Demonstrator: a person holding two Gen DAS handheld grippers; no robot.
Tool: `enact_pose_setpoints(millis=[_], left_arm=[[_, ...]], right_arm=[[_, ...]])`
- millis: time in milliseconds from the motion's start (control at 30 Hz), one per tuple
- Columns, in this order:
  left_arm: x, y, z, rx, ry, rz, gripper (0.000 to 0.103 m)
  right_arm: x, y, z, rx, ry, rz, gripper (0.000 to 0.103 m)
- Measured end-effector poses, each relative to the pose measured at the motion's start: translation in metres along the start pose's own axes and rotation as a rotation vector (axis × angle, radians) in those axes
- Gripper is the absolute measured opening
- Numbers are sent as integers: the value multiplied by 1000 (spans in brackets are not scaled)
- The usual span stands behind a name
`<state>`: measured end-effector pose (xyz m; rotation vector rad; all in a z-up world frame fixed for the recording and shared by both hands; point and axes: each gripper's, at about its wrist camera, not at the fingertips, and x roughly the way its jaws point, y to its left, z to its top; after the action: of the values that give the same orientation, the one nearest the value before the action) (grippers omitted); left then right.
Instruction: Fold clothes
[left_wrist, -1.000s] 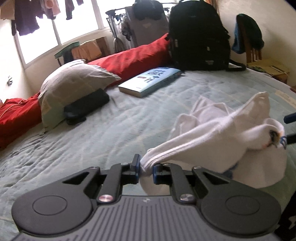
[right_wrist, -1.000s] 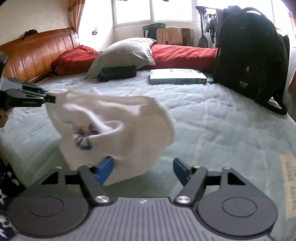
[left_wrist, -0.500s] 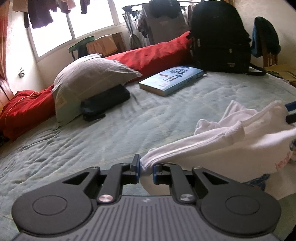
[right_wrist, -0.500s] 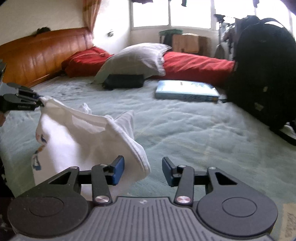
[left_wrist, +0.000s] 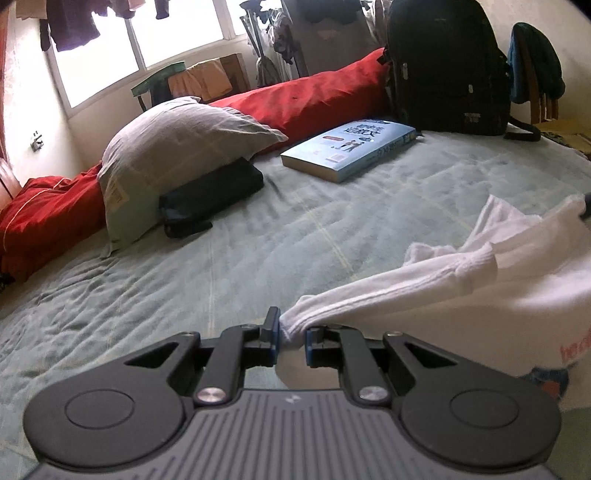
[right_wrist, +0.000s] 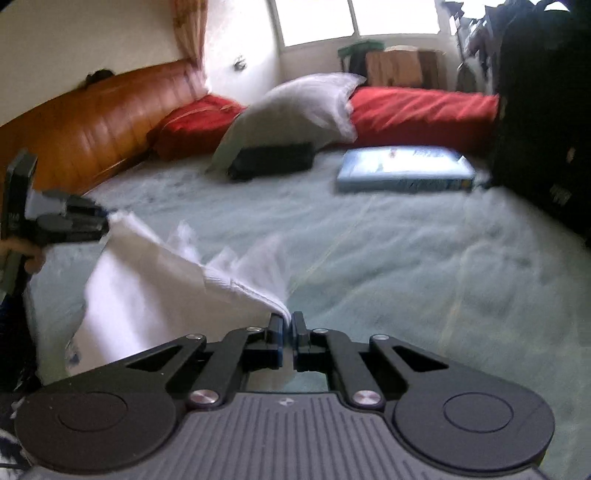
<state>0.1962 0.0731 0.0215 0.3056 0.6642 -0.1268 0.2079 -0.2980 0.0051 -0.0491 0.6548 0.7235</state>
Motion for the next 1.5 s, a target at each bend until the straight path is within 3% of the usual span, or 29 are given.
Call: enact_pose_setpoints(millis=[200,533,900,1000,1100,1167,1233,1300,1367,1433,1500], left_arm=[[19,12,22,-7,-9,12,11],[86,47,72,-40,48,35,12],[180,76,98,-210,86,82,15],[200,76,99,-243,120,80,20],[204,71,92,-240,149,40,20],[195,70,88,-230,135,28,21],[182,68,83,-232,134,9,28],[167,65,81,-225,137,-3,30],[144,59,76,-200,130,-21,39],[122,52,69,-193,123,-46,53],[97,43,60,-190,121,-77,57]], right_arm=[[11,-4,34,-46,-20,-80,7],[76,-29,96,-29,-14,-198,6],[165,-72,146,55,-18,-369,6],[184,-86,146,117,18,-367,7],[192,-94,138,162,67,-319,16],[186,-90,131,162,74,-312,31],[176,-85,125,174,82,-296,37],[159,-75,119,184,85,-286,49],[139,-61,111,167,83,-277,68],[117,-42,100,136,96,-266,76],[99,-25,89,116,118,-272,83]])
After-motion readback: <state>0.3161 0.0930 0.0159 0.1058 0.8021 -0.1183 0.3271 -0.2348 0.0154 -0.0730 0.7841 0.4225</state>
